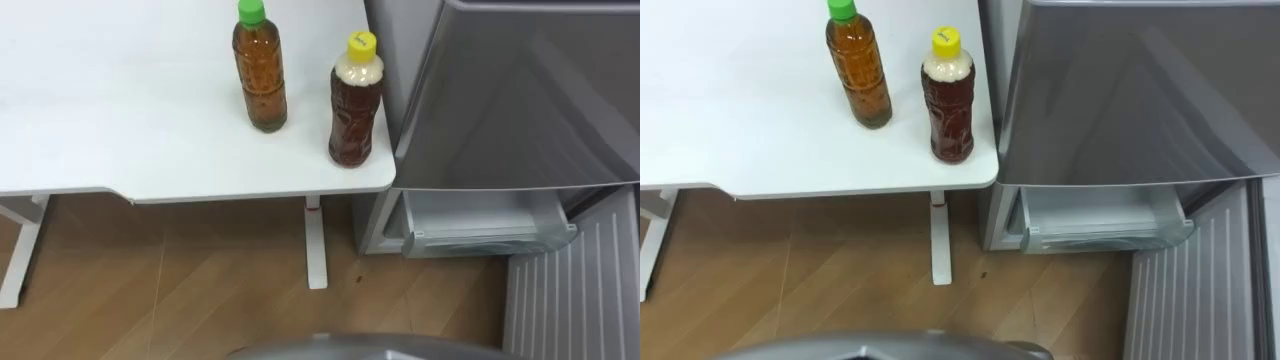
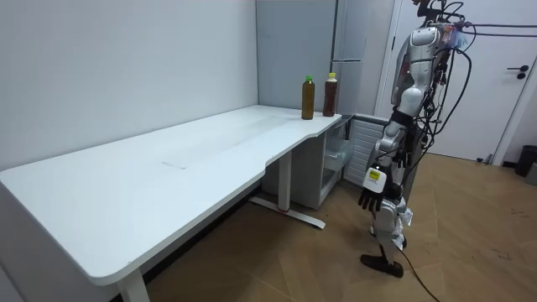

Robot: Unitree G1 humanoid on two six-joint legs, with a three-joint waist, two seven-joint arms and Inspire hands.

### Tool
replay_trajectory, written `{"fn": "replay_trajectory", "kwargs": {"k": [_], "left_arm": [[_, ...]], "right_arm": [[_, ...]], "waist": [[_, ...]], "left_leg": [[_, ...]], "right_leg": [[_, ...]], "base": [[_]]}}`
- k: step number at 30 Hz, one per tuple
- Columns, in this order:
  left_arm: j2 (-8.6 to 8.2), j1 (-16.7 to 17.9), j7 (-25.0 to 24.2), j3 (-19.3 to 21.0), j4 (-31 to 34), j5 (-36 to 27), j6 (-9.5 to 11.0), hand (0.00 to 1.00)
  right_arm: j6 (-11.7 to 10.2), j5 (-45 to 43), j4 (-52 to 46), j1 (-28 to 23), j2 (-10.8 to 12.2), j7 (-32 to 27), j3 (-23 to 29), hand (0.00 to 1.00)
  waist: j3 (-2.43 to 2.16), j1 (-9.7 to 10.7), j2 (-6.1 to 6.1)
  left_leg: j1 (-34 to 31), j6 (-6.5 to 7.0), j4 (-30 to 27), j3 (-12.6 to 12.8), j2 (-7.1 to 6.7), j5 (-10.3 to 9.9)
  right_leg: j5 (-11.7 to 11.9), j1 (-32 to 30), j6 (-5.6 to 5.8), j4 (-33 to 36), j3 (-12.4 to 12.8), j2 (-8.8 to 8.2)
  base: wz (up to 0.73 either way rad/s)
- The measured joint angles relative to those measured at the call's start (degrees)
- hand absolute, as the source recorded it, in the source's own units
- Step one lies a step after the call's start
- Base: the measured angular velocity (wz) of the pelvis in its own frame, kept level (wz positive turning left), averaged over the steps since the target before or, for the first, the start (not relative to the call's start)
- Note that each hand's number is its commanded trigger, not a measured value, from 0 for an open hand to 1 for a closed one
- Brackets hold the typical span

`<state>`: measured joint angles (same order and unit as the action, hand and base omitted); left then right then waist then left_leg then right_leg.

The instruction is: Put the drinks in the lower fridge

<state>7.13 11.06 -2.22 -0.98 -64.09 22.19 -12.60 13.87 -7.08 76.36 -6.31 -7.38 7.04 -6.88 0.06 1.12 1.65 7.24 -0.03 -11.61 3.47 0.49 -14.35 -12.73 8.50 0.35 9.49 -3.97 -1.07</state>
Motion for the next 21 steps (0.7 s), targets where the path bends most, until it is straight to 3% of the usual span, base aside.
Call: {"fn": "replay_trajectory", "kwargs": {"k": [13, 21], "left_arm": [[-0.08, -0.20, -0.49, -0.98, -0.02, 1.10, 0.08, 0.00], [-0.08, -0.16, 2.76, -1.08, -0.06, -0.40, 0.28, 0.00]], "right_arm": [[-0.30, -0.14, -0.50, 0.16, 0.08, -0.90, -0.33, 0.00], [-0.74, 0.01, -0.25, 0.57, 0.09, -1.47, -0.29, 0.00]], "waist": [[-0.04, -0.04, -0.25], [0.07, 0.38, -0.58]], "left_leg": [[-0.02, 0.00, -0.02, -1.18, -0.13, 0.00], [-0.68, 0.00, -0.43, -2.01, -0.29, 0.00]], "right_leg": [[-0.04, 0.62, -0.01, -0.76, -0.86, 0.00], [-0.06, 0.79, -0.02, -0.86, -1.94, -0.15]], "base": [[0.03], [0.06]]}}
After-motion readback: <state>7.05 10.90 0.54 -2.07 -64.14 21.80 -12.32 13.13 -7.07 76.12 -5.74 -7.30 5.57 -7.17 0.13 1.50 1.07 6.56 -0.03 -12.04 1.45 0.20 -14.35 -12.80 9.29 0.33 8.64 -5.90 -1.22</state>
